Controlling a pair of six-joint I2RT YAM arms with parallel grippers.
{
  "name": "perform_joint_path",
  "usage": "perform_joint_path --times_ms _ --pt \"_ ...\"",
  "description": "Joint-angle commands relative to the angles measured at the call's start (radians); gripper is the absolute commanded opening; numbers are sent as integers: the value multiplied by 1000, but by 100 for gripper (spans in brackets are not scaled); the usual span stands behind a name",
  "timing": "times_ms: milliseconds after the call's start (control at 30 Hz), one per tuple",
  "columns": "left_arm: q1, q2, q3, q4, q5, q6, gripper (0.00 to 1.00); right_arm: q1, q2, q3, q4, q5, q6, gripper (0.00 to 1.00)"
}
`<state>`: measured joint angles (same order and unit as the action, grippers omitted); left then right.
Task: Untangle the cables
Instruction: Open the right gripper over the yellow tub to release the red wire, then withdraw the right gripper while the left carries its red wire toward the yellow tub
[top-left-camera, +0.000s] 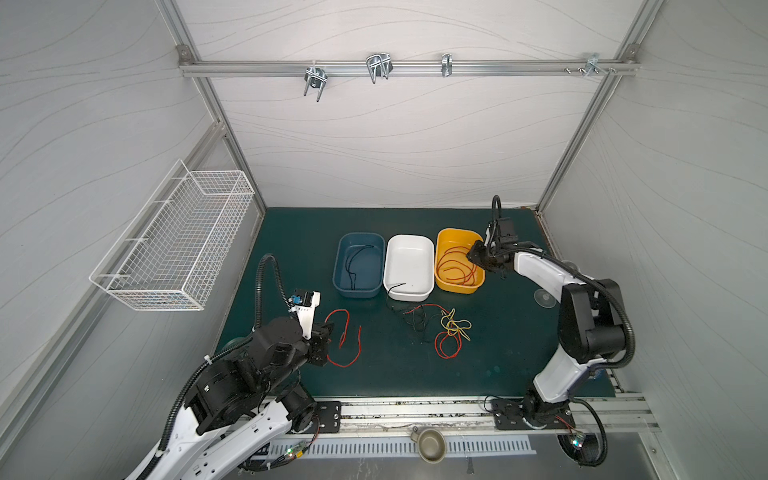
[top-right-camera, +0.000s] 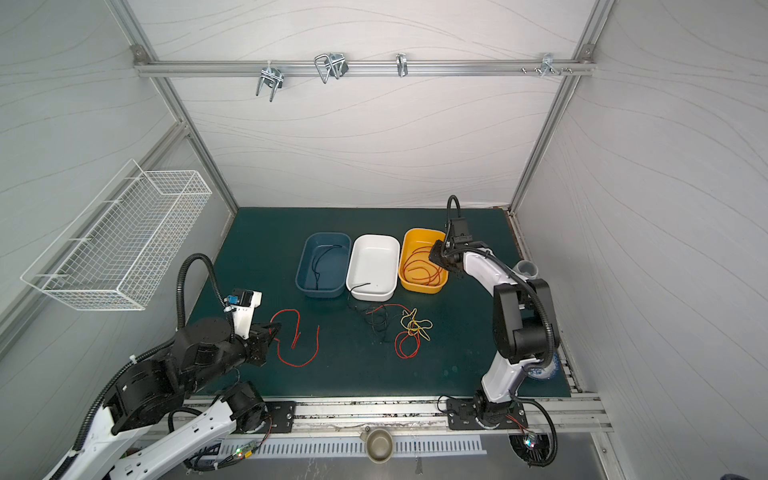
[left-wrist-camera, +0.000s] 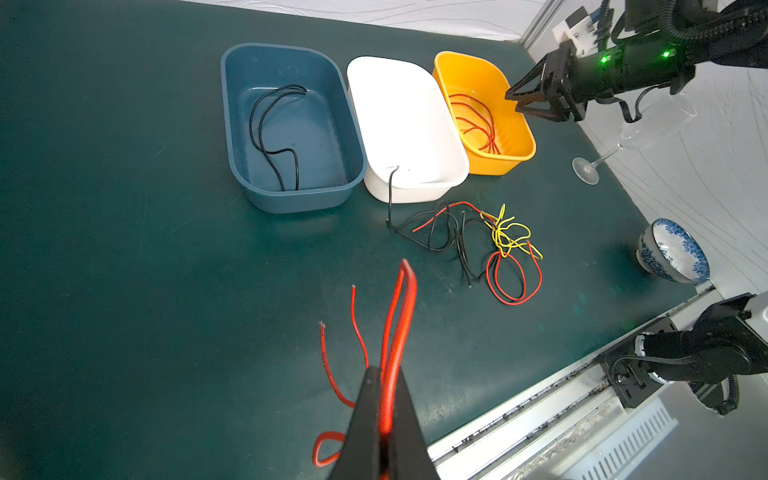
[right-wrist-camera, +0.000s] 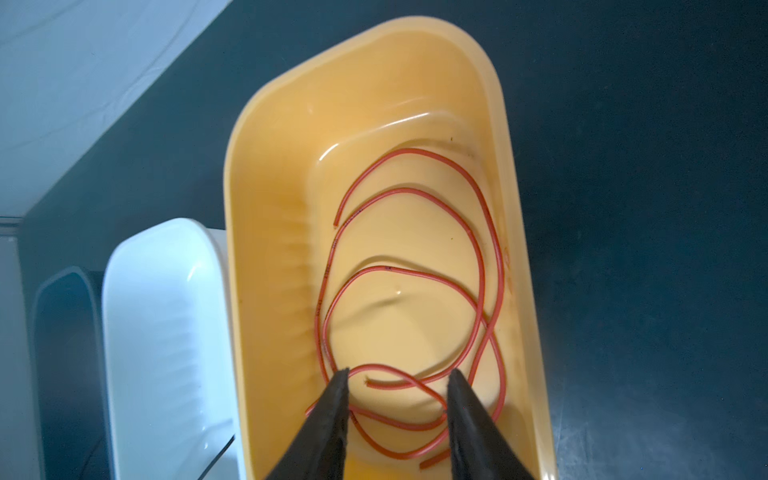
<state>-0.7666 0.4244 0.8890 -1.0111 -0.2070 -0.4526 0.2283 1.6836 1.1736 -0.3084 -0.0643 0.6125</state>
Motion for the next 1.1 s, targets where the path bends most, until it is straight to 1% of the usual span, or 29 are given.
perform_joint_path --times_ms 0,133,367,567,667,800,933,1033,1067 --pt "3 -6 5 47 -17 2 0 -4 -82 -28 -21 -13 23 45" --pt "4 -24 4 49 -17 2 0 1 -164 -82 -4 -52 29 50" --pt "6 -9 5 52 -7 6 0 11 -307 -186 -8 -86 23 54" --pt "5 -7 8 55 -3 8 0 35 -446 -258 -46 -148 -17 62" --pt "5 8 30 56 16 5 0 64 -521 -280 -107 -152 -55 66" --pt "5 52 75 96 61 5 0 102 -657 -328 -175 -118 -93 73" --pt "5 135 150 145 103 19 0 127 -772 -355 -264 -115 -112 81" --pt "4 212 226 179 126 45 0 148 -836 -340 -373 -113 -135 90" --pt "4 238 250 185 132 52 0 154 -856 -334 -407 -105 -142 91"
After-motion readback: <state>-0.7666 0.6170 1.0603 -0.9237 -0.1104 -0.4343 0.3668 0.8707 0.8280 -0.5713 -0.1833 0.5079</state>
